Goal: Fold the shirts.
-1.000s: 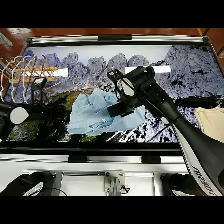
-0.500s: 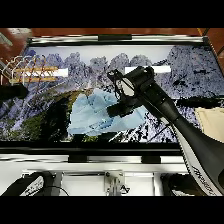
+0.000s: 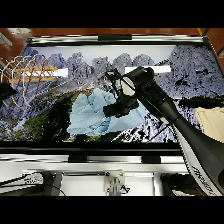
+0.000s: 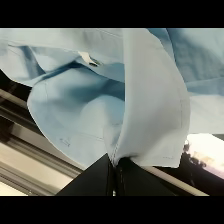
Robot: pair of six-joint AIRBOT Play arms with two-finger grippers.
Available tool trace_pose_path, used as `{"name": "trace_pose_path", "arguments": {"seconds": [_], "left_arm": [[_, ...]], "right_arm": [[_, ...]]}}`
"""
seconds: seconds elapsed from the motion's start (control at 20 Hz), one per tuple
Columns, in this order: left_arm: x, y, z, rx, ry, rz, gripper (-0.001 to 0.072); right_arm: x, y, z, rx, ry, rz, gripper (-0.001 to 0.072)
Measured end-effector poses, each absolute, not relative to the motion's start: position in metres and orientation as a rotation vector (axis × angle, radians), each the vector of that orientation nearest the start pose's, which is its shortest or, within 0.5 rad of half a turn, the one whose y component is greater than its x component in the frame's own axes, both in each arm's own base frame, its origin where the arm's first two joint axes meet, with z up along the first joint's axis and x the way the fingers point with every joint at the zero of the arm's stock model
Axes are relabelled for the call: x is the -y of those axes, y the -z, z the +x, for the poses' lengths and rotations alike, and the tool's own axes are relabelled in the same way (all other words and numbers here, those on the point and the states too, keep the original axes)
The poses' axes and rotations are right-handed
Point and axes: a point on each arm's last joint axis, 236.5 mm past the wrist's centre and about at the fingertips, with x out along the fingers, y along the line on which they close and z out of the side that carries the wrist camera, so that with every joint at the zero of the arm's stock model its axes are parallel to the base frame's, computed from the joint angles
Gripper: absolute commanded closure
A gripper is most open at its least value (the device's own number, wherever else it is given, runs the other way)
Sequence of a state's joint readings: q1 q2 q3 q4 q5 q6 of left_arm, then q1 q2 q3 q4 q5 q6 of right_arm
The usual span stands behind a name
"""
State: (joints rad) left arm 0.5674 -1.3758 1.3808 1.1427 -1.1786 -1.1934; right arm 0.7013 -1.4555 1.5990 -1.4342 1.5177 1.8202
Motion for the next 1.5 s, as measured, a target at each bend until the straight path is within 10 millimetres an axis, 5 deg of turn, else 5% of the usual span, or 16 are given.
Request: {"name": "trace_pose_path", "arguments": {"seconds": [0.35,0.6,0.9,1.5], "left_arm": [[-0.188,-0.010,0.426,-1.093,-0.051,-0.262,0.0108],[-0.188,0.023,0.436,-1.130,-0.031,-0.227,0.0171],[-0.178,0.047,0.454,-1.137,-0.004,-0.165,0.0172],[-0.177,0.081,0.454,-1.209,0.006,-0.079,0.0243]], "right_arm": [[-0.293,-0.074,0.292,-1.407,-0.519,-0.150,0.0635],[-0.295,-0.075,0.294,-1.399,-0.511,-0.131,0.0635],[-0.295,-0.075,0.295,-1.397,-0.507,-0.123,0.0635],[-0.295,-0.075,0.295,-1.396,-0.506,-0.125,0.0635]]}}
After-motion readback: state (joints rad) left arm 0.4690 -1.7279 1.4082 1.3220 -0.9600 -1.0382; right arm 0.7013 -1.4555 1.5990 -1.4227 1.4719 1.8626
